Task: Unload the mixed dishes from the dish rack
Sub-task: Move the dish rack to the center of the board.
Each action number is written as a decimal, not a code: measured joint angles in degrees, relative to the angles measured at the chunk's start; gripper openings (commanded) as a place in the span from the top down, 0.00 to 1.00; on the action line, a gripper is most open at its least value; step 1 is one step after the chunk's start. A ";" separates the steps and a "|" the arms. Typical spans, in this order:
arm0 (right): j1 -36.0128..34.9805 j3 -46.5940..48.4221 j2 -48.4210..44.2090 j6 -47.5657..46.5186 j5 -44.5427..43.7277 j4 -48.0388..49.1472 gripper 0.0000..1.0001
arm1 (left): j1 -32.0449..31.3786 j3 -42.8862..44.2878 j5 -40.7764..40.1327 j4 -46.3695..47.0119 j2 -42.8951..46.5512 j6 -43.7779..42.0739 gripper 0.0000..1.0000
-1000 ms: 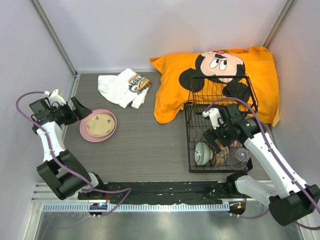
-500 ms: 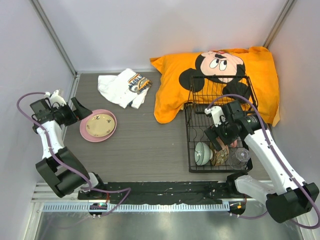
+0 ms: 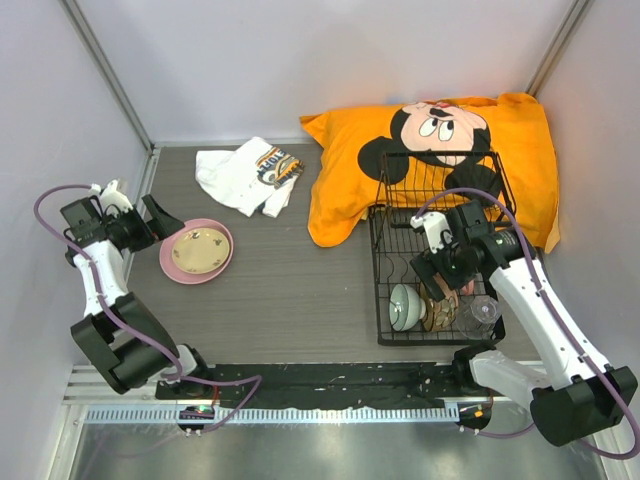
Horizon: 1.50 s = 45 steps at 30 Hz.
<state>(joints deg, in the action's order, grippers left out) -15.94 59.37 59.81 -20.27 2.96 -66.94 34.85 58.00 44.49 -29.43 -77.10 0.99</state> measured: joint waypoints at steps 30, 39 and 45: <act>0.70 4.94 9.22 1.42 0.17 3.87 0.05 | 0.00 0.00 -1.38 0.20 -1.60 -0.02 0.00; 0.87 4.76 8.63 2.67 0.15 4.57 0.05 | 0.00 -0.02 -1.40 0.22 -1.60 -0.02 0.00; 1.03 4.20 7.65 2.97 0.17 4.35 0.06 | 0.00 -0.02 -1.40 0.22 -1.62 -0.02 0.00</act>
<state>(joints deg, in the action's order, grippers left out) -14.92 63.57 67.46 -17.30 3.14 -62.59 34.85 57.98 43.09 -29.21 -78.72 0.97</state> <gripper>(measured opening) 0.947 0.996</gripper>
